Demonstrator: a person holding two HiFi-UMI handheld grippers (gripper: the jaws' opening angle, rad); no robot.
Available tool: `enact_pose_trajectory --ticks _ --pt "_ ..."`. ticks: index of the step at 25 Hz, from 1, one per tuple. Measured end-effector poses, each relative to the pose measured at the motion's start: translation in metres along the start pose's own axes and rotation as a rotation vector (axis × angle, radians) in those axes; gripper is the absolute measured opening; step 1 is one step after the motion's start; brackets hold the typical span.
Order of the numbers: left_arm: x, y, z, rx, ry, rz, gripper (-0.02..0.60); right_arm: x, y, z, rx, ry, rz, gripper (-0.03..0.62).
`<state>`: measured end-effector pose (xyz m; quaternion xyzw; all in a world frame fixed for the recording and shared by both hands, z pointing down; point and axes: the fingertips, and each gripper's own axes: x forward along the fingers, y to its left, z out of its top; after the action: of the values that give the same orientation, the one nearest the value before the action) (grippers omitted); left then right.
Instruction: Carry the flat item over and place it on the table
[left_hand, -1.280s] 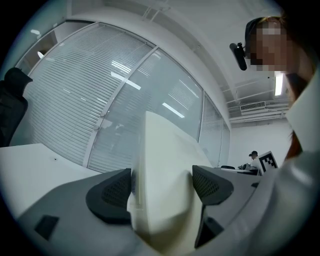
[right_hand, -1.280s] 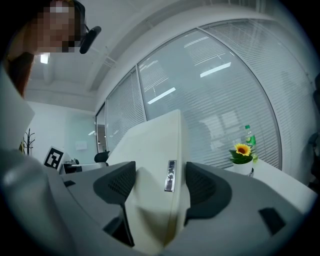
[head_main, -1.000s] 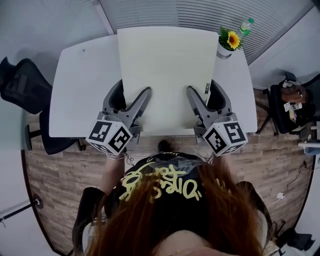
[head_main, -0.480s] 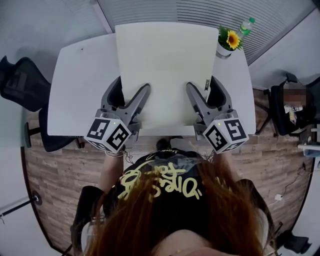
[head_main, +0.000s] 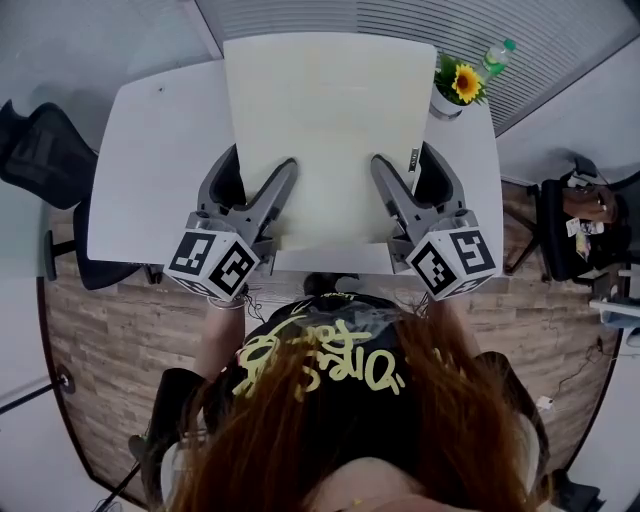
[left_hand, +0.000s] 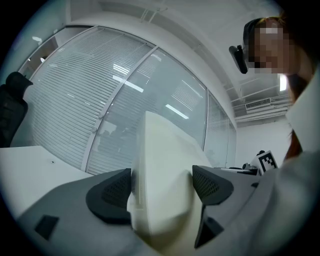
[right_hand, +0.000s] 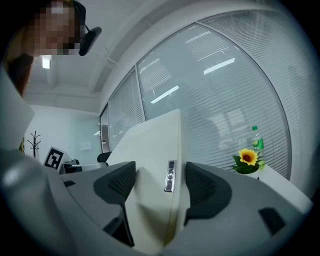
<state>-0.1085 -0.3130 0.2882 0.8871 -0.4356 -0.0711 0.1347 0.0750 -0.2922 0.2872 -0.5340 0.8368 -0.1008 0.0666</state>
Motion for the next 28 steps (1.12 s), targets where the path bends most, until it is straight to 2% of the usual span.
enact_pose_trajectory --ticks 14,28 --pt "0.017 -0.004 -0.017 -0.015 0.019 0.038 0.383 0.005 -0.025 -0.009 0.026 0.034 0.015 0.305" --pt "0.022 0.003 -0.048 -0.046 0.068 0.073 0.382 0.008 -0.040 -0.037 0.043 0.096 0.016 0.305"
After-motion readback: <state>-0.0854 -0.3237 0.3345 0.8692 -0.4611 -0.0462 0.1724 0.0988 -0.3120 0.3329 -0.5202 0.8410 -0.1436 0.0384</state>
